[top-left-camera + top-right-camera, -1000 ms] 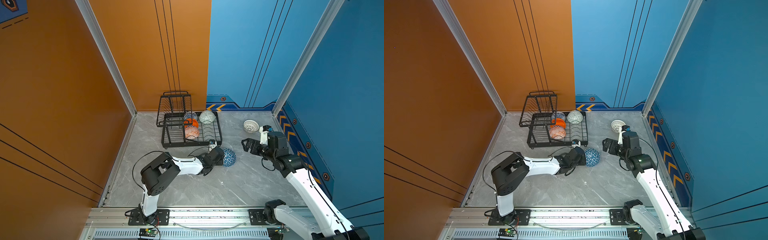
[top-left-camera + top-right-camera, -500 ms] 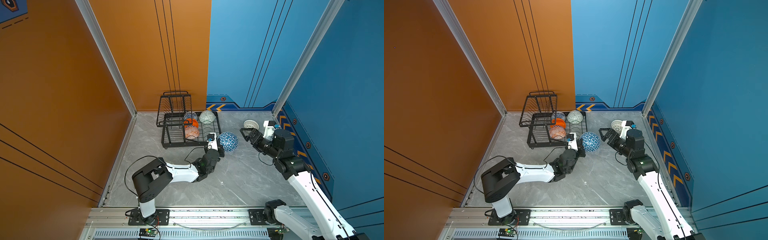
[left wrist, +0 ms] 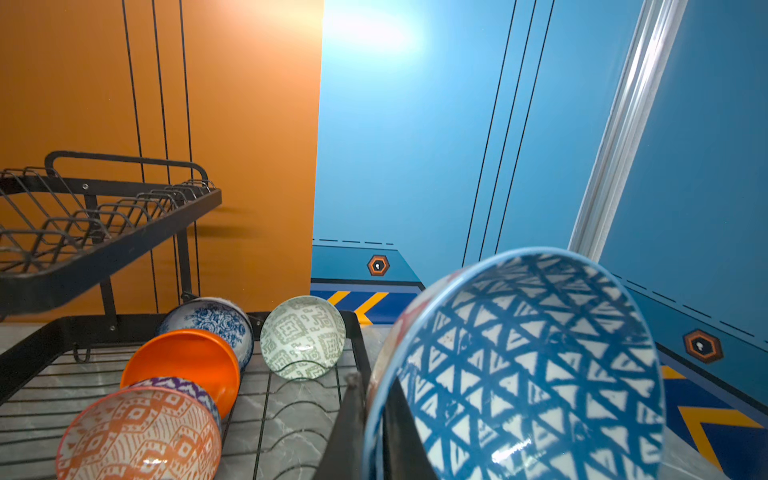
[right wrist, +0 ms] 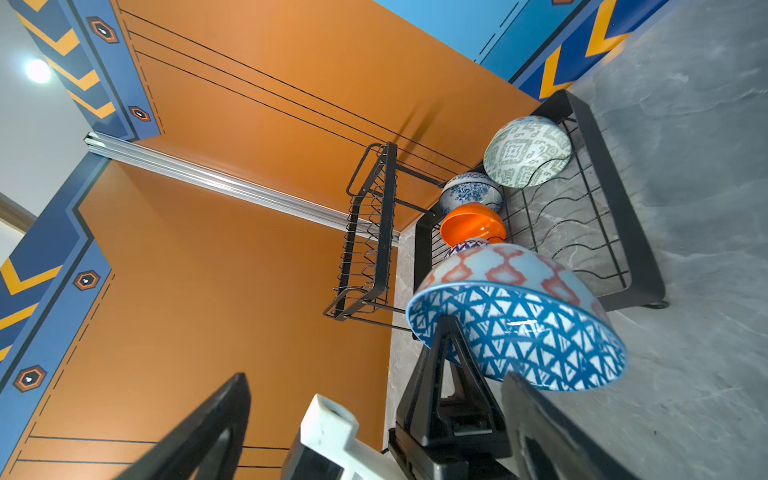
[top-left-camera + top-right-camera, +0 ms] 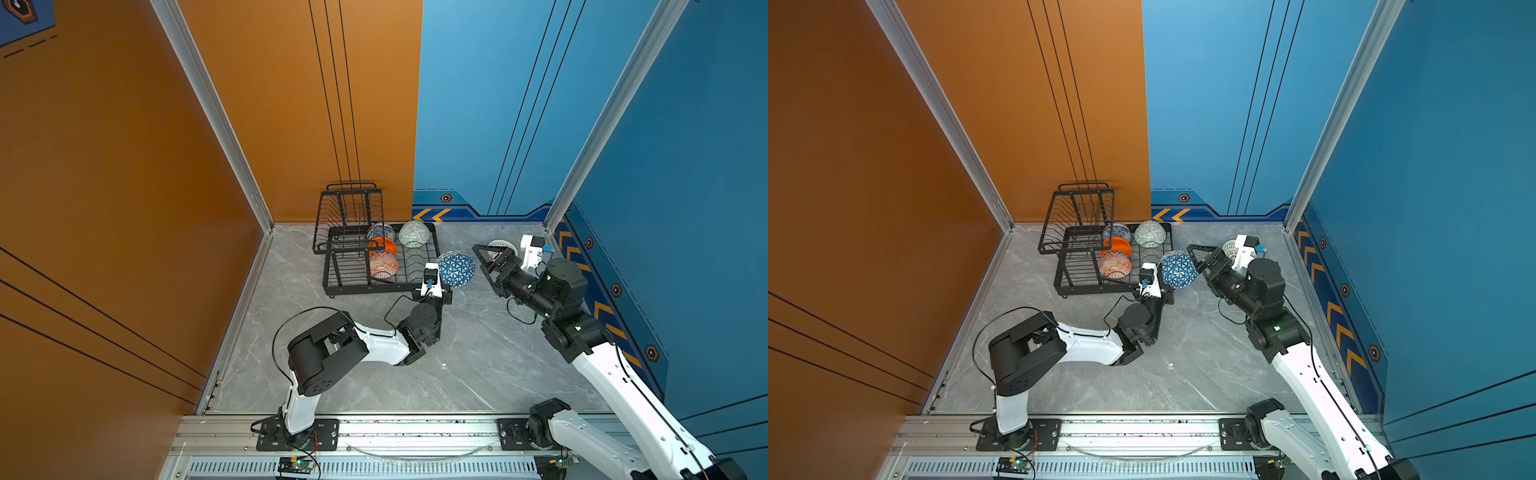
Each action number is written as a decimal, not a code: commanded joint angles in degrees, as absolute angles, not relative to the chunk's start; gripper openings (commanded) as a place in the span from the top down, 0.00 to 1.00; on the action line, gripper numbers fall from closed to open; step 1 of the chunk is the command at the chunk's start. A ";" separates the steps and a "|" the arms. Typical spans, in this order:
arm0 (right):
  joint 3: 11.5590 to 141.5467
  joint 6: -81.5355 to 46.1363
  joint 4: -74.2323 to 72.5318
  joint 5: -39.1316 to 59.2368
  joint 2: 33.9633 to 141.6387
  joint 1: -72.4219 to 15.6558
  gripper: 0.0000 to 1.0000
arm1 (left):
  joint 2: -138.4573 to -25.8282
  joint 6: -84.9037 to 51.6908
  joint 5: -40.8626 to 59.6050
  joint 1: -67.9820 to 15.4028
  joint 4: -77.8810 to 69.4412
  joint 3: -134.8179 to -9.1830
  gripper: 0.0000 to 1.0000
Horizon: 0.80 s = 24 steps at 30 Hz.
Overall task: Load the bowls into the dish rack
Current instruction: 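Lift the blue triangle bowl with the left gripper while the right approaches, then grasp the blue bowl rim with the right gripper beside the left gripper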
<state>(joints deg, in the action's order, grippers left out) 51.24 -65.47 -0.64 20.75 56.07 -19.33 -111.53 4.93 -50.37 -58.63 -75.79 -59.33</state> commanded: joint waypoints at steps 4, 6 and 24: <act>54.49 -68.91 -6.76 18.93 62.83 -21.07 0.15 | -112.02 9.71 -49.88 -57.33 -80.78 -63.06 1.00; 55.41 -69.47 -7.74 18.44 64.39 -21.37 0.17 | -111.81 10.61 -49.57 -57.06 -80.79 -63.22 1.00; 61.17 -75.57 -11.60 10.41 76.07 -24.46 0.50 | -109.45 10.55 -48.79 -55.17 -80.80 -61.31 1.00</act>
<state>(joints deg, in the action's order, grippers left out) 59.09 -74.28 -10.11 13.19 75.18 -24.34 -111.87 11.11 -49.67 -55.64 -76.62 -61.19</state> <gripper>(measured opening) 0.510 0.097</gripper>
